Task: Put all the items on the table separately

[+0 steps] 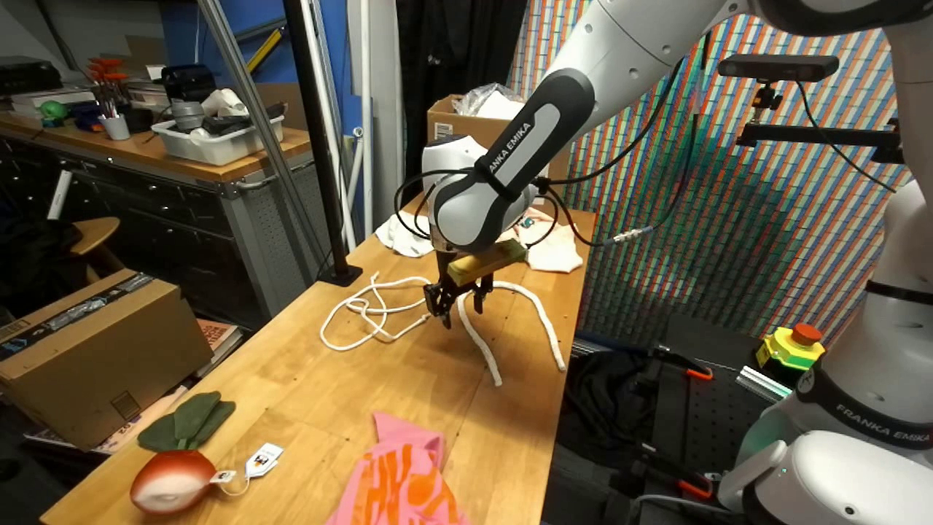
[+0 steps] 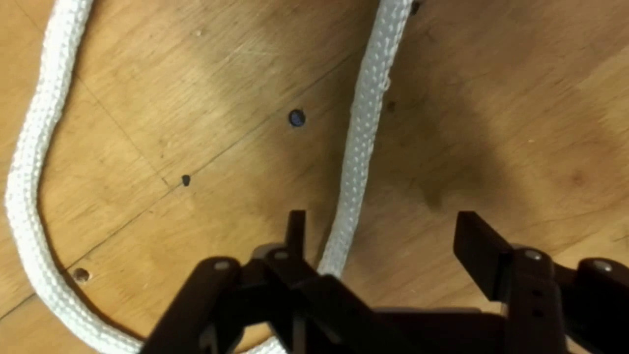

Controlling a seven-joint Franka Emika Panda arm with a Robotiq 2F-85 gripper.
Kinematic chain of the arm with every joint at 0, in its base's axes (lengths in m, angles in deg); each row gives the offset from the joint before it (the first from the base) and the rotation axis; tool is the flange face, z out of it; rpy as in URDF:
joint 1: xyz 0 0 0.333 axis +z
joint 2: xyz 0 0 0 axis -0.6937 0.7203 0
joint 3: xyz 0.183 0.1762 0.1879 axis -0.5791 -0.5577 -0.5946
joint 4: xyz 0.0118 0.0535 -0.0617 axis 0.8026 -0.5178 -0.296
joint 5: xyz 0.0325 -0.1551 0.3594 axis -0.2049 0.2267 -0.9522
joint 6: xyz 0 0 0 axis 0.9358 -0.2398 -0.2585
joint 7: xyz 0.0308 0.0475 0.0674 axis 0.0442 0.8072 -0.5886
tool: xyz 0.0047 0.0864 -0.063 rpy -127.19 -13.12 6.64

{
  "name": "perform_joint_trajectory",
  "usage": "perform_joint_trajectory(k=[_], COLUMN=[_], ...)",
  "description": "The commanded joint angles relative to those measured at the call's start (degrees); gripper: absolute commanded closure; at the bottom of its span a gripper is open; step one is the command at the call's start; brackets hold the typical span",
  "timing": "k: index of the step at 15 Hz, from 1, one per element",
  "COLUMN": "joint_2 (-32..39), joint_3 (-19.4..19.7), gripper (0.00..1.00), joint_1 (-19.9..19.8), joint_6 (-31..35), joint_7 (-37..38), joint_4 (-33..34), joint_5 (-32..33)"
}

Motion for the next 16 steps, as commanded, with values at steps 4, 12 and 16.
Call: perform_joint_trajectory(k=[4,12,16], joint_2=[-12.73,-34.21,-43.74], joint_3=[-5.56,-8.15,-4.93], gripper=[0.00,0.00,0.00], joint_1=[-1.95,-7.19,-8.05], joint_6=[-10.62,-10.96,-7.23], joint_7=[-14.15,-42.08,-57.14], joint_4=[-4.33,-18.87,-26.49], joint_5=[0.65,-5.30,-13.46])
